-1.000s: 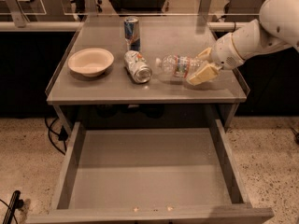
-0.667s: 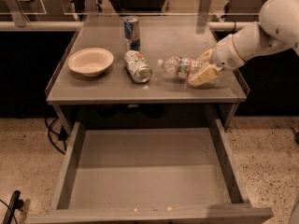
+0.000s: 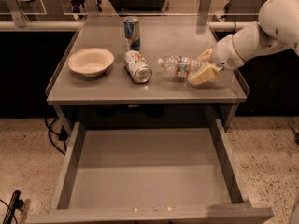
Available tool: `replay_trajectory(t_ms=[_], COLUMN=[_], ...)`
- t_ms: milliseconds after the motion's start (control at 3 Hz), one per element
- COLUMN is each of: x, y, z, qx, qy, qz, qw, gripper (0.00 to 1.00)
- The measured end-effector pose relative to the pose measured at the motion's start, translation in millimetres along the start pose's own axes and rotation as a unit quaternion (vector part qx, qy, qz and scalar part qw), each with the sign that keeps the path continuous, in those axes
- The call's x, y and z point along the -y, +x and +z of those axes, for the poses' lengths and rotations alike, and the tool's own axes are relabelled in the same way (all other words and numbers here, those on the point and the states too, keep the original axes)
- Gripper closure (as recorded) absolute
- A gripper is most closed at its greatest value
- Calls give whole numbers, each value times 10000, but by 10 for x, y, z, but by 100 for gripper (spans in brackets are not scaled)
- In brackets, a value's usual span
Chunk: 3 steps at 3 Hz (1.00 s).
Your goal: Pick water bottle from top drawer and place on counter
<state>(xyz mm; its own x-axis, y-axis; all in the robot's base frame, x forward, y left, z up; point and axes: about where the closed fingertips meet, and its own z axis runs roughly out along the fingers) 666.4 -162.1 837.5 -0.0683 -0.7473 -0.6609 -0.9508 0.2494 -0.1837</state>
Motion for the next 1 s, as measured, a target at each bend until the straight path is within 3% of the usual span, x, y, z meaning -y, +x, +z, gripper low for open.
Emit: replay_trajectory(t_ms=[333,667,1000], x=[0,0,0], y=[0,0,0], z=[0,2,2], qx=[0,0,0], qy=[0,-2,-2], qz=[0,0,0], qw=[10000,10000,10000], gripper=[13,0,0])
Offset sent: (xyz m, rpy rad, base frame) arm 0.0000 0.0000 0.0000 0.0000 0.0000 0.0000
